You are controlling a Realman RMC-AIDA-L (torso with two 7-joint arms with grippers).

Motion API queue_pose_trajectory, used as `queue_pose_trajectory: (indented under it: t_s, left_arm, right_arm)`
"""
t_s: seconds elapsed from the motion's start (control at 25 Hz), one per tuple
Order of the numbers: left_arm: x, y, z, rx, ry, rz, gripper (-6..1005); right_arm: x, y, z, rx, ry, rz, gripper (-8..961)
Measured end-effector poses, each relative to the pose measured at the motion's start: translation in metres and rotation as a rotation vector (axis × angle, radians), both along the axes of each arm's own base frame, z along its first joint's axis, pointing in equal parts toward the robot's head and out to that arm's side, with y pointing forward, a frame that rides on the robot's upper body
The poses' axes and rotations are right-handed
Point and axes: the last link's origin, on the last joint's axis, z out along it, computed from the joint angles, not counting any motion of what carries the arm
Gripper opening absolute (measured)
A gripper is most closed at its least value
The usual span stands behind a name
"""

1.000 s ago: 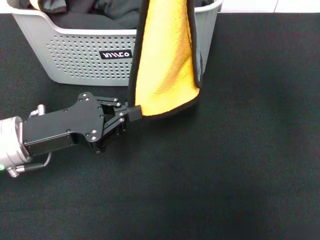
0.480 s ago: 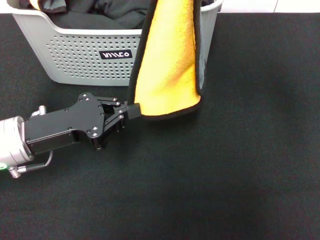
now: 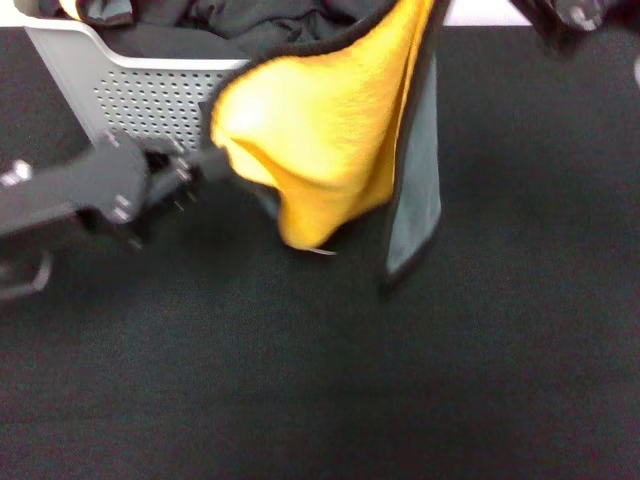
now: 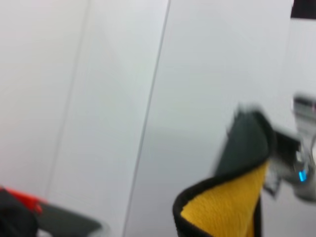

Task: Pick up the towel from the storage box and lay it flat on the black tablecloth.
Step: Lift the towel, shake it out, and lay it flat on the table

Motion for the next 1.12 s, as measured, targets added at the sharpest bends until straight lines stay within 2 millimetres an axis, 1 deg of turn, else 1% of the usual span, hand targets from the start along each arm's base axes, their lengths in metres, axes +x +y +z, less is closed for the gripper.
queue_pose_trajectory:
  t_s: [0.04, 0.16, 0.24, 0.44, 0.6, 0.68, 0.8, 0.88, 0.92, 1.04, 1.08, 1.12]
  left_arm:
    - [0.000, 0.005, 0.019, 0.038, -0.023, -0.001, 16]
    - [0.006, 0.015, 0.045, 0.103, -0.044, -0.004, 16]
    - [0.011, 0.022, 0.056, 0.129, -0.045, -0.015, 16]
    - [0.035, 0.047, 0.081, 0.190, -0.033, -0.077, 16]
    - [0.047, 0.066, 0.097, 0.249, -0.033, -0.081, 15]
    - [0.049, 0.069, 0.101, 0.252, -0.028, -0.085, 15]
    - [0.046, 0.067, 0.100, 0.242, -0.023, -0.079, 15]
    - [0.040, 0.058, 0.097, 0.224, -0.017, -0.076, 15]
    - [0.036, 0.054, 0.095, 0.215, -0.012, -0.074, 15]
    - [0.021, 0.030, 0.091, 0.175, 0.015, -0.099, 15]
    - [0.010, 0.011, 0.090, 0.143, 0.028, -0.125, 15]
    - [0.010, 0.011, 0.090, 0.143, 0.028, -0.125, 15]
  right_arm:
    - [0.022, 0.001, -0.005, -0.050, 0.048, -0.055, 57]
    - [0.039, 0.002, -0.004, -0.050, 0.124, -0.080, 58]
    - [0.049, 0.005, 0.001, -0.018, 0.188, -0.088, 59]
    - [0.056, 0.018, 0.012, 0.037, 0.222, -0.109, 60]
    - [0.058, 0.032, 0.013, 0.052, 0.223, -0.116, 62]
    - [0.060, 0.034, 0.010, 0.027, 0.219, -0.116, 62]
    - [0.069, 0.028, 0.000, -0.026, 0.210, -0.120, 63]
    - [0.080, 0.015, -0.007, -0.063, 0.205, -0.127, 64]
    - [0.088, 0.005, -0.010, -0.083, 0.194, -0.130, 64]
    - [0.103, -0.020, -0.018, -0.136, 0.175, -0.121, 65]
    - [0.108, -0.030, -0.020, -0.162, 0.177, -0.113, 66]
    - [0.111, -0.039, -0.021, -0.182, 0.183, -0.105, 66]
